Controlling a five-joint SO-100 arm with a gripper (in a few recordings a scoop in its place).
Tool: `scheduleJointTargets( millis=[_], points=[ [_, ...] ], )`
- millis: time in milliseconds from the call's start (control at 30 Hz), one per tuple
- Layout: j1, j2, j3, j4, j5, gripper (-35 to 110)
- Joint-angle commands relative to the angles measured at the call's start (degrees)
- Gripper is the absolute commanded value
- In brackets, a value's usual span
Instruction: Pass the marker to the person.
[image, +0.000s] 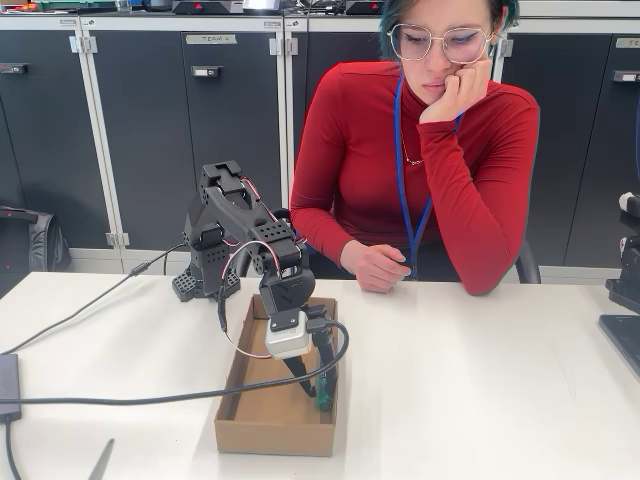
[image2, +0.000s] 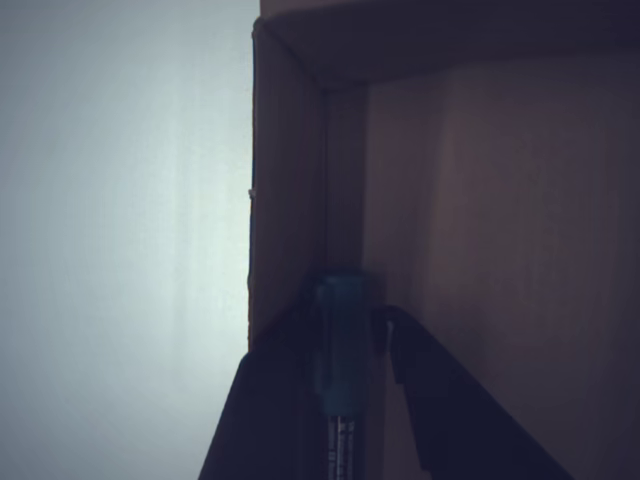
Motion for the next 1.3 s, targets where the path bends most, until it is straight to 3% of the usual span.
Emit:
scheduleJointTargets(
  millis=[0,367,967,1267],
  points=[
    [-1.41,0.00,-3.25,-1.41,-1.76,11],
    [-3.34,-0.44,-3.69,0.62,-4.13,12],
    [-9.84,2.29,-0.53,-6.94,0.18,15],
    [-9.32,2.55,1.14,-5.54,-2.29,23]
  ],
)
